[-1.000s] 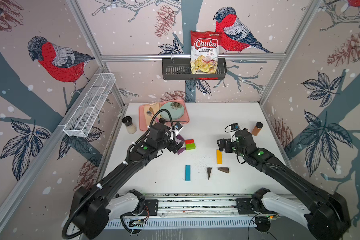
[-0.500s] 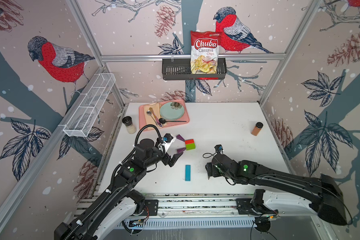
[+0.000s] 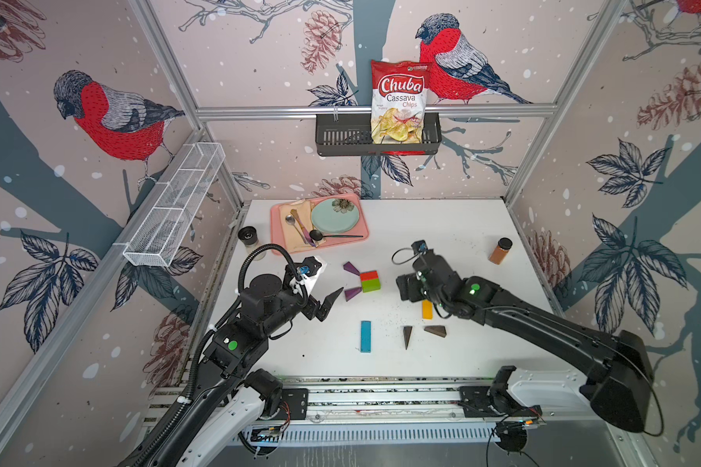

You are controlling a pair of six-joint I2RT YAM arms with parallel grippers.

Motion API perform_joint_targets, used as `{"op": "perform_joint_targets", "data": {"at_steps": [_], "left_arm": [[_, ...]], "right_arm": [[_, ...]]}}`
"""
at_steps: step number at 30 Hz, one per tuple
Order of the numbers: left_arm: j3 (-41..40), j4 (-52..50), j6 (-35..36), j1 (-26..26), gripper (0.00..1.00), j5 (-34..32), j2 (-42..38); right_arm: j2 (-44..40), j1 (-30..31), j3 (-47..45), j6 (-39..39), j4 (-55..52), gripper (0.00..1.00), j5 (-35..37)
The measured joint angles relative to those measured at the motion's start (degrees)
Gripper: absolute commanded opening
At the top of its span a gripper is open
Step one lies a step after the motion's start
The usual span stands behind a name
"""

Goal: Assemble a small pinwheel with building blocks
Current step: Pick up the building block from the center of the board.

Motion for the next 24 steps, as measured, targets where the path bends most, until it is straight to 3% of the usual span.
{"op": "perform_joint_targets", "data": {"at_steps": [5,8,11,17,21,24], "left_arm": [[-3.32,2.38,-0.48,0.00,0.97,-1.25,-1.09],[-6.45,4.46,-0.66,0.00,0.97,-1.40,-1.49],[-8.09,4.83,-0.61,0.00,0.97,-2.05,-1.79],[-9.33,5.29,-0.59,0.02,0.97,0.33,-2.62],[-10.10,5.05,-1.99,0.02,0.97,5.60,-4.33],[-10.69,5.20,-2.60,0.02,0.97,7.78,-5.70]], "right_arm": [[-0.98,-5.88,0.31,-34.60,-0.24,0.87,-13.33],[0.11,-8.96,-0.44,-52.35,-3.08,0.83,-15.34],[0.26,-11.23,-3.13,-64.39,-5.03,0.78,-15.47],[-4.02,-5.55,-8.52,-77.96,-9.29,0.74,-15.85],[-7.82,1.64,-11.50,-81.42,-10.29,0.71,-15.78],[-8.15,4.28,-12.02,-82.58,-11.21,0.62,-15.52]]}}
